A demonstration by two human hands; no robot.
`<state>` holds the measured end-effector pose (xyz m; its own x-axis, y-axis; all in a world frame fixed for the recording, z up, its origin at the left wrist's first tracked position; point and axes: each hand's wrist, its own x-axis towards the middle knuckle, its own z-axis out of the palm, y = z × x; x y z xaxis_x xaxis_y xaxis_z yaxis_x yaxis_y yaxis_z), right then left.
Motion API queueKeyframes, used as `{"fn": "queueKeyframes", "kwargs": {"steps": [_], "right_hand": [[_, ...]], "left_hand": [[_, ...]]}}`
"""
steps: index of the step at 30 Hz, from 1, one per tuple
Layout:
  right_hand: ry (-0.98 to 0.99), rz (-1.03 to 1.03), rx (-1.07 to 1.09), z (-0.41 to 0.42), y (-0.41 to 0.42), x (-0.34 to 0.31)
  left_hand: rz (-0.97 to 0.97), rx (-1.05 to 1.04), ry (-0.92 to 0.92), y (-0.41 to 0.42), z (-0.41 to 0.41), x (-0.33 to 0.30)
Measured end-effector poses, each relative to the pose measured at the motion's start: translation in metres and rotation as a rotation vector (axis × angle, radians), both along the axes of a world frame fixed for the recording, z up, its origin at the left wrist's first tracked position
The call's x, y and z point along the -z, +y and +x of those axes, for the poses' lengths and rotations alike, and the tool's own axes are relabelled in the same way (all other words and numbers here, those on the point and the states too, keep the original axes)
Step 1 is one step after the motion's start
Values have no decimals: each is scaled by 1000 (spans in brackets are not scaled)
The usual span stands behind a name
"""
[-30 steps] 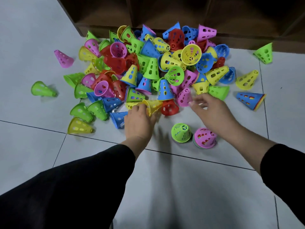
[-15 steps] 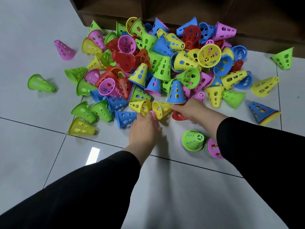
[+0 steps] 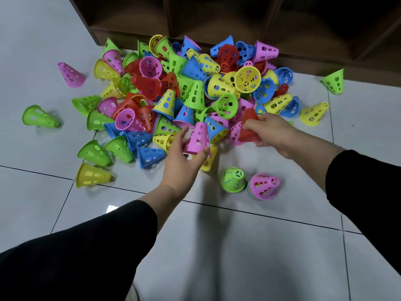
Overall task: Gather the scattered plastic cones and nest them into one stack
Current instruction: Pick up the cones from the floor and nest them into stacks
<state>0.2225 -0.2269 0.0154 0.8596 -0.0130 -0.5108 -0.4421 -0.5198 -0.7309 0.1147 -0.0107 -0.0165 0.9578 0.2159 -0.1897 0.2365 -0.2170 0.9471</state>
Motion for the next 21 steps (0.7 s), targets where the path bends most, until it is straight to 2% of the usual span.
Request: {"fn": "queueKeyframes", "kwargs": {"steps": [3, 6, 9, 11, 15, 17, 19, 21], "right_hand": [[-148, 95, 55, -25, -26, -13], [-272, 117, 12, -67, -50, -12], [-269, 110, -83, -107, -67, 0], [-241, 22, -169, -122, -73, 16], [-173, -212, -291, -133, -83, 44], [-250, -233, -284, -134, -89, 49], [-426, -270, -236, -125, -94, 47], [-537, -370, -137, -105, -103, 47]], "left_hand": [[-171, 76, 47, -28, 0, -14], [-194, 154, 76, -51, -9, -16], [-105, 231, 27, -66, -28, -11], [4, 288, 6, -71, -36, -1], [365, 427, 23, -67, -36, 28], [399, 426, 25, -62, -35, 34], [380, 324, -29, -57, -29, 32], [489, 208, -46, -48, -15, 36]]}}
